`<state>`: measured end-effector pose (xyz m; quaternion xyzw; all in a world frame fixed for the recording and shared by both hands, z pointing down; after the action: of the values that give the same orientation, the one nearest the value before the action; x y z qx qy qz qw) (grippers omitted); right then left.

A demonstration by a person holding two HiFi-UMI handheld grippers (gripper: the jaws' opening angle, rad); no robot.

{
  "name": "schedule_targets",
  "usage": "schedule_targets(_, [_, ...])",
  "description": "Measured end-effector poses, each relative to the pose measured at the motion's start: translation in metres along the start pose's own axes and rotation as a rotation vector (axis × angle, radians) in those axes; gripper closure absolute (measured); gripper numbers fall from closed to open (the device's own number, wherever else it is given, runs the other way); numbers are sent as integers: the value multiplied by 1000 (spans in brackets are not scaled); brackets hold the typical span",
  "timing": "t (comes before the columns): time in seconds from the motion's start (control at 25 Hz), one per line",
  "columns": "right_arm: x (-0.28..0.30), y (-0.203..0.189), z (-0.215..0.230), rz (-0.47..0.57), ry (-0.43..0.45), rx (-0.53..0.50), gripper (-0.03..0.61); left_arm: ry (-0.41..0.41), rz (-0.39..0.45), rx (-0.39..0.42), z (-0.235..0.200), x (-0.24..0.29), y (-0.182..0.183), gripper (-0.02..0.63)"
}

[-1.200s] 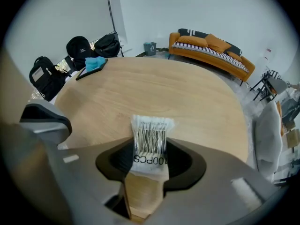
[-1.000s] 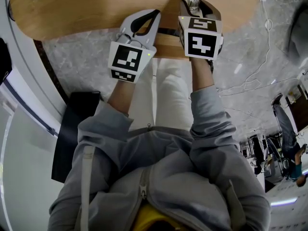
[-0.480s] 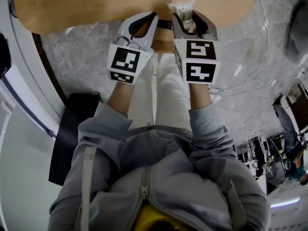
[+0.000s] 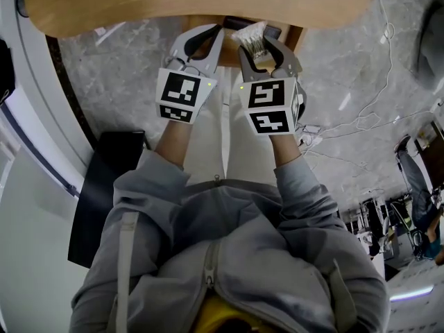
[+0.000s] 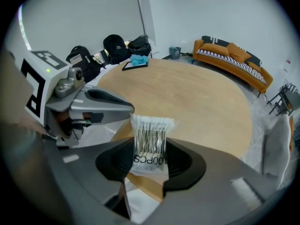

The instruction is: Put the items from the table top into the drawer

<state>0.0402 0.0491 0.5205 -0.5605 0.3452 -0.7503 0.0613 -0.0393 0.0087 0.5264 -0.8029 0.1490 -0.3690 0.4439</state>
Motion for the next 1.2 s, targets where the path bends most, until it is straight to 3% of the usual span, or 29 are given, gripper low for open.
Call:
schedule_targets(0.48, [65,-106,-40,-187,151,-441,403,35,-73,-31,-13,-26,-56,607])
schedule_targets(0.76, [106,-150,-41,-297,244,-629,402,43,-97,-43,-16,-32,-72,607])
schedule_targets(1.04, [128,-181,-34,-400,325,-722,388,65,-100,-53,-21,-33,-77,607])
schedule_targets(1.2, [131,-182,-28,-403,301,-681,268,64,-108,-54,-18,-33,-81,607])
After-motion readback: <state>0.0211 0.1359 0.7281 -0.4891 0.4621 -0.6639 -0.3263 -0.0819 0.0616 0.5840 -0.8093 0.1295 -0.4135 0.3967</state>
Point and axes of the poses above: the fingertips, and each gripper's own axes: x forward along the fingers, z to its right, y out of its top, the point moved 3 cm from there along -x, backward along the fingers, and after that the axes turned 13 degrees about z, right-handed, at the moved point
